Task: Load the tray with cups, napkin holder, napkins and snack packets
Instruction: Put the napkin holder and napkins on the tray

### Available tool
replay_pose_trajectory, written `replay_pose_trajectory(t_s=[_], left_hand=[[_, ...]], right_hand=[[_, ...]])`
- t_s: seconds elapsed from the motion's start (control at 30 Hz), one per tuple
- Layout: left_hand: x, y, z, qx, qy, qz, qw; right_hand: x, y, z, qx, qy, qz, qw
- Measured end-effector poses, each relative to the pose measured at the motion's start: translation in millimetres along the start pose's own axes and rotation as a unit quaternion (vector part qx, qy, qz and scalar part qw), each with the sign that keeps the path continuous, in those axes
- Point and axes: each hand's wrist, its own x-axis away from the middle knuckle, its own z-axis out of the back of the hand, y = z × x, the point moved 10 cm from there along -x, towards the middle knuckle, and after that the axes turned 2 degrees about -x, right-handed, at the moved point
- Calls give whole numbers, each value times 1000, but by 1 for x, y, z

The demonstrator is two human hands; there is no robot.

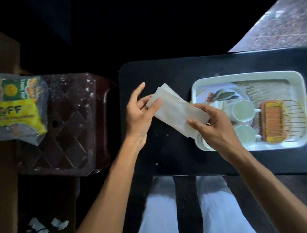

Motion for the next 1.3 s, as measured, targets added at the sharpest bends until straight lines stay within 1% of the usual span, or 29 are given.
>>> replay_pose_trajectory(t_s=[0.07,0.17,0.3,0.4,0.5,0.6,0.67,0.77,0.83,1.03,1.17,1.3], left_hand=[[-4,8,-28,-74,-46,-20,996],[-5,17,-79,-179,-114,-61,975],[-2,18,-143,-219,-156,-89,959],[3,22,-197,-271,-178,-135,936],[13,36,-260,-333,-205,-235,890],[27,51,-321,-383,-239,-353,819],[36,56,-355,-412,-255,-411,772],[44,61,-391,-438,-254,-474,720],[42,56,-407,-451,-258,-481,706],[29,18,-429,-497,-293,-443,686],[19,-6,-429,-532,-299,-409,678],[14,-19,-426,-548,-304,-391,674]], right_hand=[[3,5,33,42,21,16,999],[14,19,80,33,55,12,998],[35,45,138,-1,113,-16,993],[54,51,180,14,179,-4,984],[75,56,226,36,279,2,960],[91,64,261,60,350,12,935],[97,69,275,75,371,15,925],[101,79,284,106,379,4,919],[102,85,285,121,383,2,916],[96,104,278,161,375,10,913],[87,114,271,184,350,13,918],[79,123,268,174,338,7,925]])
